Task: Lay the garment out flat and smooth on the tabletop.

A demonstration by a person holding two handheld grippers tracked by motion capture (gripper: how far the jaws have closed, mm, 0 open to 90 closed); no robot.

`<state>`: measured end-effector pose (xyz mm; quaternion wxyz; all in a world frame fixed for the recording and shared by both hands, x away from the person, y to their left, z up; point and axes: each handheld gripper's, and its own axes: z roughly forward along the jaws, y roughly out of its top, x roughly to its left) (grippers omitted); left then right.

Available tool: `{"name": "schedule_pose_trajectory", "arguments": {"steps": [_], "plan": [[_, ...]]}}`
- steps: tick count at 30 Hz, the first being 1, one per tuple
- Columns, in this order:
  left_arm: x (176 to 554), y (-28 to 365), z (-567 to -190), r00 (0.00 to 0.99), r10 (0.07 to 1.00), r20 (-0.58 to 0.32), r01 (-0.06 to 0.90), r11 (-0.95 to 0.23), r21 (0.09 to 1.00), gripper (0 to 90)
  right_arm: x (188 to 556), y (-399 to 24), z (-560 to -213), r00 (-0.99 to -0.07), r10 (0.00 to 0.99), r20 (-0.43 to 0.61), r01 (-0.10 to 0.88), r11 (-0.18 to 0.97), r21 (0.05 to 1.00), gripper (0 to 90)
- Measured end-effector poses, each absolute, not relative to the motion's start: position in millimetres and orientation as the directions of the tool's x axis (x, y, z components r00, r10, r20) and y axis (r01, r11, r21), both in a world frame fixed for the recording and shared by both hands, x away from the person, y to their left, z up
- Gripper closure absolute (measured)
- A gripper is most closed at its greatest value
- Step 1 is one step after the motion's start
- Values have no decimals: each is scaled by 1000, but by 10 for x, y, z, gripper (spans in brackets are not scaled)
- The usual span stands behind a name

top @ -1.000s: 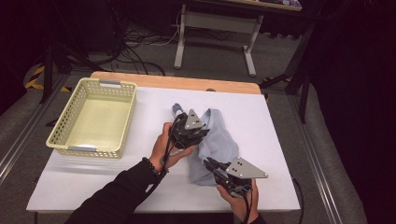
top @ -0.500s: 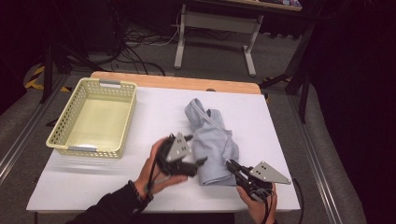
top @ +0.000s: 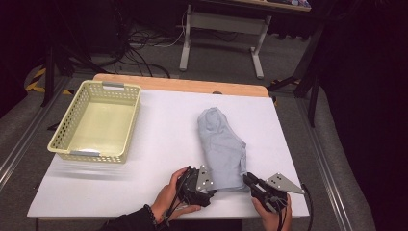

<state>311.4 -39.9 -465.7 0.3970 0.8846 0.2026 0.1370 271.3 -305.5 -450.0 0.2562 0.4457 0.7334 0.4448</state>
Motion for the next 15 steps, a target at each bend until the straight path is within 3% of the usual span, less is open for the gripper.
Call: {"name": "schedule_pose_trajectory", "arguments": {"steps": [3, 8, 15], "plan": [[3143, -402, -4660, 882, 461, 99, 236, -614, 753, 367, 2725, -3103, -4553, -451, 892, 32, 465, 204, 862, 628], [3198, -372, -4655, 896, 437, 82, 238, -626, 742, 525, 2702, -3128, -4493, -447, 894, 10, 437, 209, 875, 529], [3280, -225, -4645, 905, 420, 73, 237, -637, 733, 755, 2670, -3132, -4389, -479, 878, 5, 372, 198, 907, 494]]}}
